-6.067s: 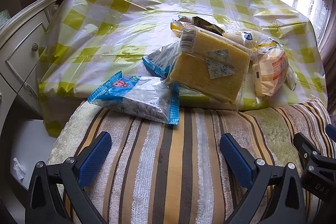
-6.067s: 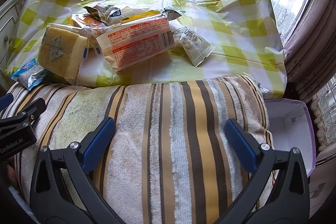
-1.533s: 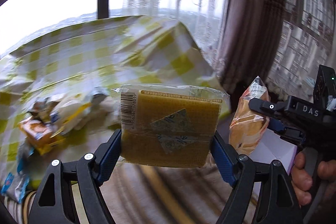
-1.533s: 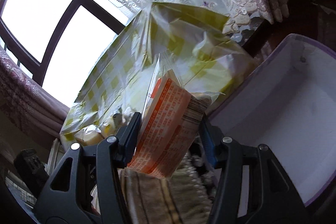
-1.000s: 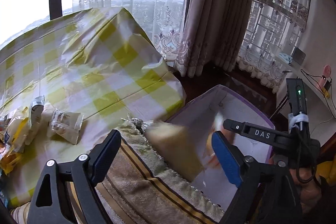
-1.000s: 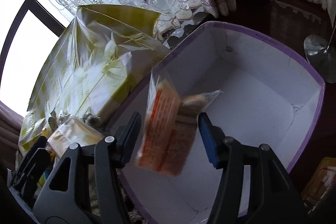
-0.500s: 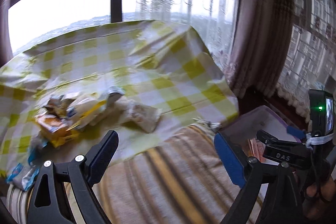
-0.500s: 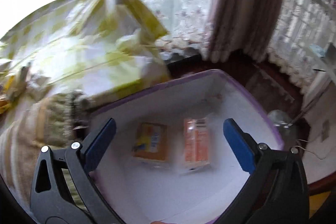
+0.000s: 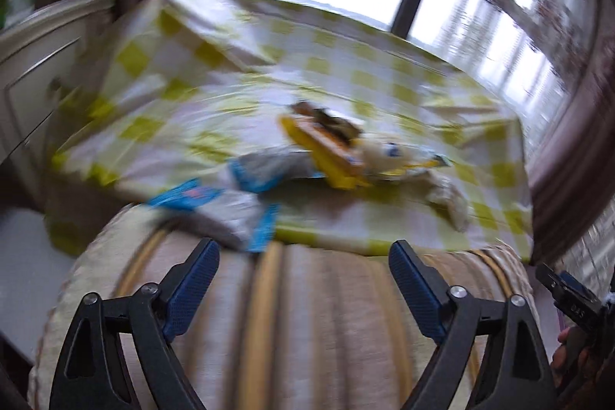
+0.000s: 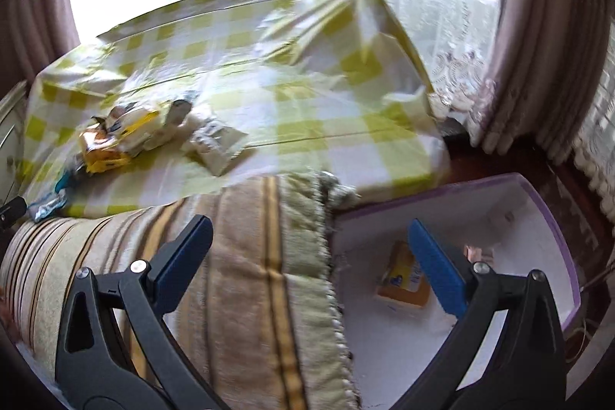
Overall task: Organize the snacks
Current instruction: 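Move both tools back over the snack pile on the table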
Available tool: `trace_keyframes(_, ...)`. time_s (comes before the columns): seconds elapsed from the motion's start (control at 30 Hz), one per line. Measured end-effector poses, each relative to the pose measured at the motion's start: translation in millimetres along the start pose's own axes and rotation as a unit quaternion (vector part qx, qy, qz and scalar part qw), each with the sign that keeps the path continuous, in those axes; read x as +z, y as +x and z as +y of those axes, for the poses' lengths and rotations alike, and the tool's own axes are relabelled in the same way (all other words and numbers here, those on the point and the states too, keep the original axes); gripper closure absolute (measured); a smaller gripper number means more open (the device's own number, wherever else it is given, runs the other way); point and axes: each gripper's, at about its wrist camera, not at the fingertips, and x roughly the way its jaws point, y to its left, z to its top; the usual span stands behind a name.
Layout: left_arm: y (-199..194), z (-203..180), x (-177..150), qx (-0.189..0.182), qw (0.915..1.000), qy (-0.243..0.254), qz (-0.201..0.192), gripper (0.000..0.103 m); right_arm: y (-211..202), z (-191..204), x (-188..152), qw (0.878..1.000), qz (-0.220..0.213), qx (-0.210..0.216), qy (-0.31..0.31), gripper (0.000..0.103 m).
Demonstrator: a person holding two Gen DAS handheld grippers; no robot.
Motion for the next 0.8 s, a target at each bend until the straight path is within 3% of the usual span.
trace_keyframes(0.1,3.4,35.9,1.7,0.024,0.9987,-0.044,0.011,0.022,6.2,18.0,1.5,0.999,0.004,-0.003,-0.035,0.001)
trace_keyframes(0.2,14.0,60.4,2.6,0.018,0.9956,-0.085,0.035,0.027,16.5,33.5,3.6,0.998,0.015,-0.005,-0.066,0.001)
trace_keyframes(0.53,60.0,63.5,25.5,0.0,0.9893,-0.109,0.097,0.027,52.3,56.7,21.3,0.993,0.04,-0.008,-0.112,0.001)
trace_keyframes(0.8,85.4,64.2,34.3,0.003,0.9867,-0.121,0.109,0.028,79.3,65.8,38.6,0.991,0.05,0.001,-0.125,0.001)
